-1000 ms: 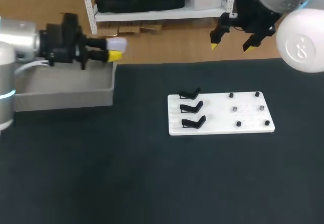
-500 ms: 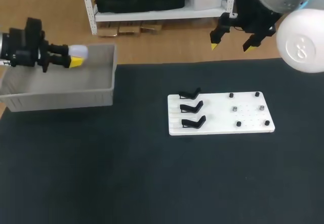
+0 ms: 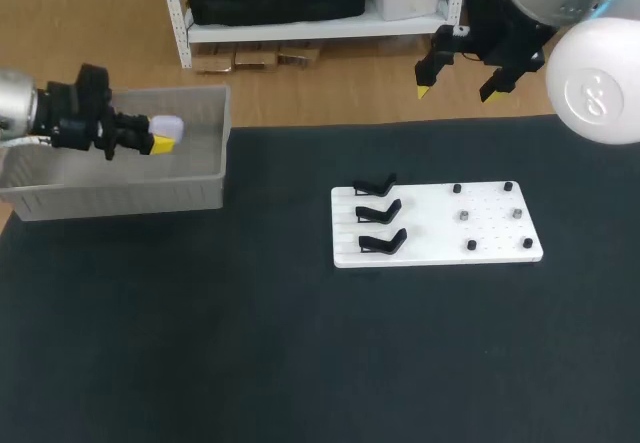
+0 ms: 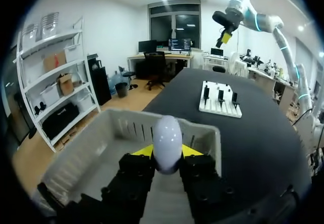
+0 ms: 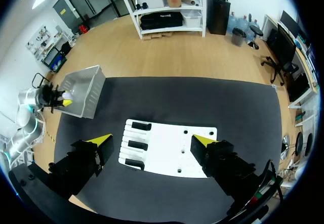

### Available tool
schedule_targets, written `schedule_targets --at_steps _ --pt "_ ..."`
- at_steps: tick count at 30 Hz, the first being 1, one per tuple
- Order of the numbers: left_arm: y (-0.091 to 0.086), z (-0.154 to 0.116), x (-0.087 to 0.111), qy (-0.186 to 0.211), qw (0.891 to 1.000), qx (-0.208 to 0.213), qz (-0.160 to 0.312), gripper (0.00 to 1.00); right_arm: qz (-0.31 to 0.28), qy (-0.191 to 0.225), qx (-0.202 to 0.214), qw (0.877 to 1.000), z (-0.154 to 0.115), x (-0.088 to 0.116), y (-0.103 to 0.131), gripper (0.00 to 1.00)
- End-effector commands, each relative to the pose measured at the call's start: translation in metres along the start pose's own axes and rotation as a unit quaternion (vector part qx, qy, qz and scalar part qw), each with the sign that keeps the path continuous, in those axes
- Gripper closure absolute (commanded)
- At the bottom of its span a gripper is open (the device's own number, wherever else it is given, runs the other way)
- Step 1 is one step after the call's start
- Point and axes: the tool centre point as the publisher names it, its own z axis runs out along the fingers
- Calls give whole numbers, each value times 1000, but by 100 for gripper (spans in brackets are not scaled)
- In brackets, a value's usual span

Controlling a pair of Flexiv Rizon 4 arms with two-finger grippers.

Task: Pick up each earbud case from the left stands, insert the matching earbuds, close the lid, and place the case in the box.

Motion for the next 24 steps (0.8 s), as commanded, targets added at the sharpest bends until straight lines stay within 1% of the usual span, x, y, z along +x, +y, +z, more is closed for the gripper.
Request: schedule_targets --at_steps 1,4,5,6,7,9,12,13,15,16,17,19,20,21,24 --pt "23 20 15 5 998 64 -13 100 1 -3 2 1000 -1 2 0 0" --pt "25 21 16 8 998 65 -15 100 1 -3 2 1000 -1 2 0 0" --pt "25 21 15 8 998 67 -16 69 1 -3 2 1000 -1 2 0 0" --pt "25 20 15 9 997 69 -16 29 1 -3 2 1000 -1 2 0 0" --pt "25 19 13 10 997 69 -15 0 1 -3 2 1000 -1 2 0 0" --pt "24 16 11 8 998 67 -15 0 1 -3 2 1000 -1 2 0 0" --pt "17 11 3 6 998 62 -17 0 1 -3 2 1000 -1 2 0 0" --pt "13 10 0 14 998 58 -24 0 1 -3 2 1000 -1 2 0 0" --pt "3 8 -8 4 998 52 -23 0 1 -3 2 1000 -1 2 0 0" --pt "-2 8 -11 8 998 48 -34 0 1 -3 2 1000 -1 2 0 0" --pt "-8 8 -15 8 998 48 -32 0 1 -3 2 1000 -1 2 0 0" --pt "-25 9 -24 9 998 43 -46 0 1 -3 2 1000 -1 2 0 0" --pt "-28 10 -26 10 998 42 -46 0 1 -3 2 1000 -1 2 0 0" --pt "-33 11 -29 6 998 37 -53 0 -30 -9 5 999 -1 4 0 0" --pt "-44 14 -37 19 998 31 -61 0 -79 -13 -29 996 -3 9 -8 0"
